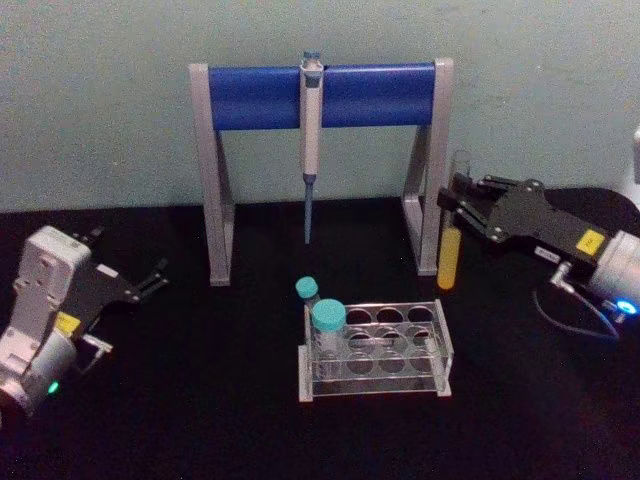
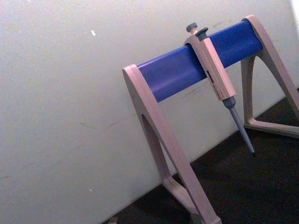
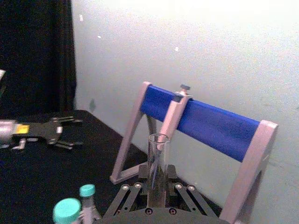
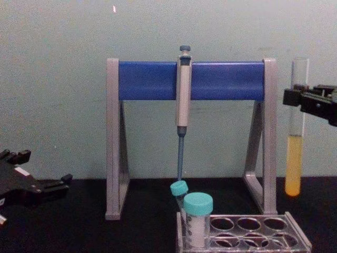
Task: Pick up the test tube from the test tube rack, shake it, then place it back into the test tube rack.
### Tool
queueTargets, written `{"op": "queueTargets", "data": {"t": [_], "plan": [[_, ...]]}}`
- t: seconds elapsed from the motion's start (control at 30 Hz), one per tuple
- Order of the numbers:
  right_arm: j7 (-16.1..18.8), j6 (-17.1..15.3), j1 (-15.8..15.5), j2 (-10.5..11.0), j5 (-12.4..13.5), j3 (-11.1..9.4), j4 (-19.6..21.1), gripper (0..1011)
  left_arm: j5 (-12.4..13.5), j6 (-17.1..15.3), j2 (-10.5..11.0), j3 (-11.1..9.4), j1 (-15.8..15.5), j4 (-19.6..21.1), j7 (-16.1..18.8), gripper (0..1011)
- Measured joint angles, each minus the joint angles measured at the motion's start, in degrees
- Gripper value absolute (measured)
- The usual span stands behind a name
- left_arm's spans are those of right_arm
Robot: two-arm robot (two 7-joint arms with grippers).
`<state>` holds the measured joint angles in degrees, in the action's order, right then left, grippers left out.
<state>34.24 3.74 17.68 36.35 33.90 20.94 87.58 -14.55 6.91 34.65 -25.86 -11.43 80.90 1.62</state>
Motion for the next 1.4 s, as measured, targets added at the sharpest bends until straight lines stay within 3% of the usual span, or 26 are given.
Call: {"op": "queueTargets", "data": {"t": [0.17, 0.4, 0.73, 0.97, 1.1, 1.27, 1.4], "plan": [[-1.13, -0.64, 2.39, -2.70, -1.86, 0.80, -2.47, 232, 0.00, 0.00, 0.00, 0.00, 0.00, 0.00, 0.00, 1001], [0.92, -0.78, 5.43, -5.47, -2.32, 2.15, -5.68, 233, 0.00, 0.00, 0.00, 0.00, 0.00, 0.00, 0.00, 1001], [8.05, -0.83, 6.77, -6.67, 2.43, 3.95, -7.03, 233, 0.00, 0.00, 0.00, 0.00, 0.00, 0.00, 0.00, 1001], [12.99, -1.17, 5.99, -4.91, 6.29, 4.78, -5.54, 233, 0.00, 0.00, 0.00, 0.00, 0.00, 0.00, 0.00, 1001], [14.95, -2.21, 4.47, -2.37, 8.41, 4.82, -3.40, 232, 0.00, 0.00, 0.00, 0.00, 0.00, 0.00, 0.00, 1001], [14.64, -3.74, 2.49, 1.02, 9.31, 4.54, -0.28, 232, 0.00, 0.00, 0.00, 0.00, 0.00, 0.00, 0.00, 1001], [12.45, -4.27, 0.62, 4.09, 9.47, 3.59, 2.14, 232, 0.00, 0.00, 0.00, 0.00, 0.00, 0.00, 0.00, 1001]]}}
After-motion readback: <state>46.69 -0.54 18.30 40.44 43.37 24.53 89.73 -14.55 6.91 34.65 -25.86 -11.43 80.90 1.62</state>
